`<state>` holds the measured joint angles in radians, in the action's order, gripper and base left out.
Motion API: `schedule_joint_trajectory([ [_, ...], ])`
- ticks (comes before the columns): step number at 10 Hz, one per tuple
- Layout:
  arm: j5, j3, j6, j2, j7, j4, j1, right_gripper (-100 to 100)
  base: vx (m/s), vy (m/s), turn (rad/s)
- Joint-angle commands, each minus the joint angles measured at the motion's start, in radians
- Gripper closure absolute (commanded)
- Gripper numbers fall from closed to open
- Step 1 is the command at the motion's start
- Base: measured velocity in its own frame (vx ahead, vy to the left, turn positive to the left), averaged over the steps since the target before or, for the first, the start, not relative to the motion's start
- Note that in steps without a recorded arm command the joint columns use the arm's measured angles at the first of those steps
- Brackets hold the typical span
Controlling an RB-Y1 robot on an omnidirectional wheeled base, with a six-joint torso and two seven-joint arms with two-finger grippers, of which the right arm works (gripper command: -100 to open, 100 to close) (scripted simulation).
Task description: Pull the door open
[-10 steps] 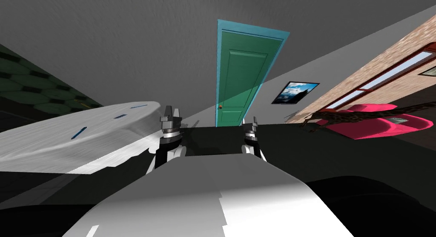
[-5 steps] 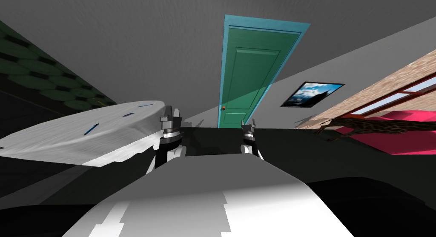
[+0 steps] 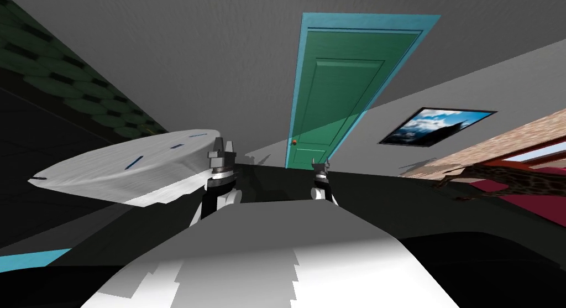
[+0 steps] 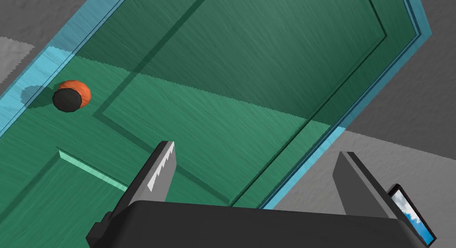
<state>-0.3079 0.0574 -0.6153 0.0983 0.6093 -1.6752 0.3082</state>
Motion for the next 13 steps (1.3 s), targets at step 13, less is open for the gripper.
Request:
schedule_joint_trajectory([
  [13, -0.152, 0.014, -0.092, 0.005, 0.243, 0.372, -0.134, -100, 0.087, -0.028, 0.141],
])
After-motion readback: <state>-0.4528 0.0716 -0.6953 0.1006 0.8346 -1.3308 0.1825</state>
